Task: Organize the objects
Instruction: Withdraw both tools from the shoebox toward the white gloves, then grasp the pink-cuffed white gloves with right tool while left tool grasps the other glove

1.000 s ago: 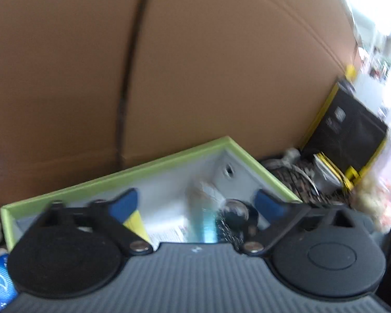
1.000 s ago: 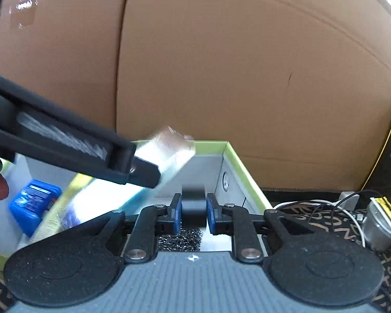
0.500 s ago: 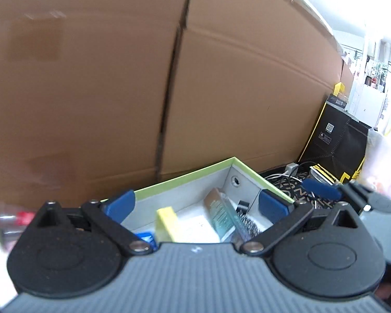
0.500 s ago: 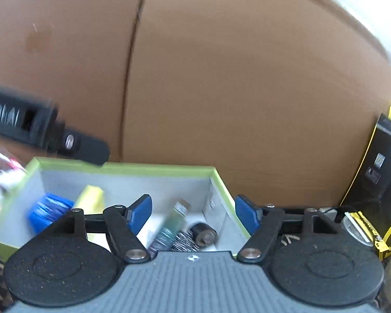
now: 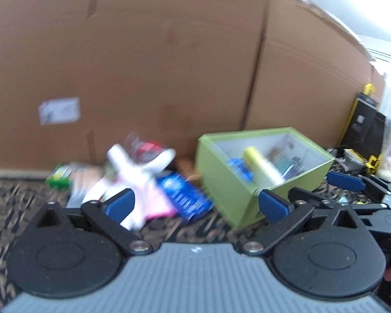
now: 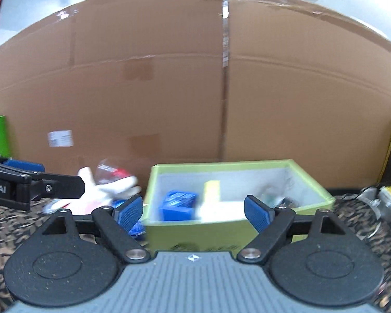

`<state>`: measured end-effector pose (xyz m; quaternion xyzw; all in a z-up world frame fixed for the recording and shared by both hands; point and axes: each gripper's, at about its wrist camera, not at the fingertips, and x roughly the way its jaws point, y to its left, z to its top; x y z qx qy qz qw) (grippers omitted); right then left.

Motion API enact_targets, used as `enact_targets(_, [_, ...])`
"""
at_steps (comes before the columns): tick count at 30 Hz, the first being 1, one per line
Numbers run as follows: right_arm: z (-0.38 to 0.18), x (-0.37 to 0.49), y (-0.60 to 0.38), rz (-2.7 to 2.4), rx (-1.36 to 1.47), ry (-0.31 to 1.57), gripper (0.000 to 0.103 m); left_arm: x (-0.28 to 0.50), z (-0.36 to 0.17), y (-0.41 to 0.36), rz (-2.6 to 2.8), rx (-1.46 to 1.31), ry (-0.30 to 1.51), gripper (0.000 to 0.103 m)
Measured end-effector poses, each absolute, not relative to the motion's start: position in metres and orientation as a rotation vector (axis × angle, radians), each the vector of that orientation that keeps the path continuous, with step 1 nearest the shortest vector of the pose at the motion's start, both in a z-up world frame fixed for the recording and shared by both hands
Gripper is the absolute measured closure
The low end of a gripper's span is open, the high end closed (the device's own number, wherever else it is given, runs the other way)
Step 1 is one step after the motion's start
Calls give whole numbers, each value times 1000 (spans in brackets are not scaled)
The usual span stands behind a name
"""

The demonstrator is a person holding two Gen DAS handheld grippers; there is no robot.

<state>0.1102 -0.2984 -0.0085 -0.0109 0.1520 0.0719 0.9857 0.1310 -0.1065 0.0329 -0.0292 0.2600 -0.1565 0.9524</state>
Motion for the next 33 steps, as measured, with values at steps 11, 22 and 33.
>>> enact_targets(11, [-55,103,-229,281,20,453,15,120,-14,-29,-170,-118,630,0])
enact_targets(22, [-64,162,-157,352,-86,460,36,161,-8,-4,-173,-145,625,0])
enact_targets(33, [-80,233,-133,348,-72,516,94,196,-17,9,-187,-162,645,7])
